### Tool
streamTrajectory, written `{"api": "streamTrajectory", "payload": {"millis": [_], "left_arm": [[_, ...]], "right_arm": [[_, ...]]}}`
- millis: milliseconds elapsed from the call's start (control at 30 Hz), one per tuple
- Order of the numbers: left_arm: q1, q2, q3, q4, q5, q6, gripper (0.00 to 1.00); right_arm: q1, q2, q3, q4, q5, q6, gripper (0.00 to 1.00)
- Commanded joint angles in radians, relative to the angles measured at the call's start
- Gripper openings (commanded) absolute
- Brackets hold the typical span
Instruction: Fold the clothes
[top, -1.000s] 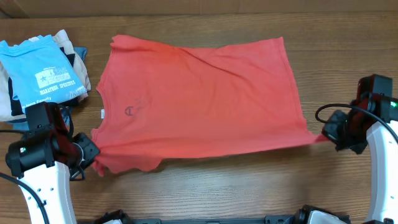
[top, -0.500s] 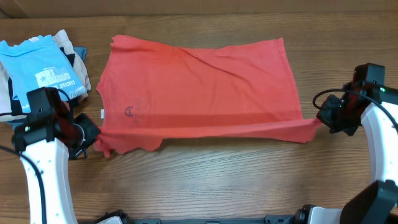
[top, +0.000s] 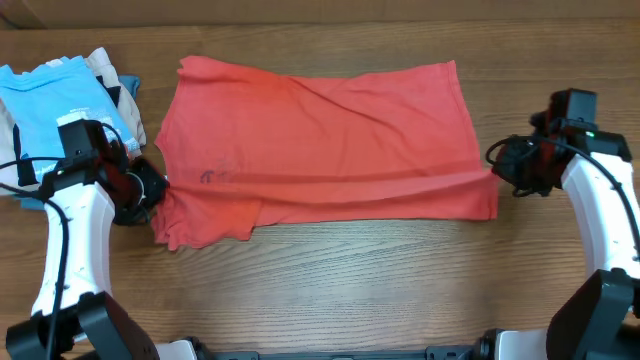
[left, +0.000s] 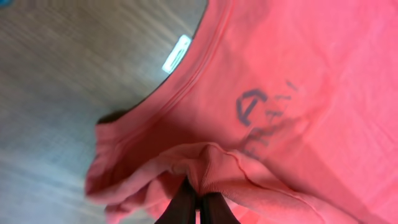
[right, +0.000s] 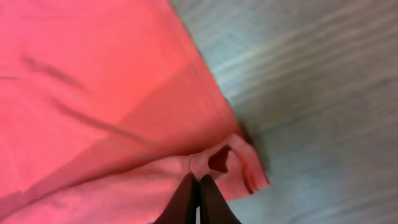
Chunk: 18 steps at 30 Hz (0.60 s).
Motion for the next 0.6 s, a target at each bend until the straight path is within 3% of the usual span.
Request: {"api": "streamTrajectory", "payload": {"millis": [0,567], "left_arm": [[-0.007,0.021,-0.005,0.060,0.019,-0.010,0.04],[-0.065,0.059,-0.006,0.171,-0.060,-0.002,0.07]], "right_arm": [[0.028,0.013,0.000,0.046,0.005,-0.006,0.04],[0.030,0.197,0.000,0.140,0.021,-0.003,0.04]]}}
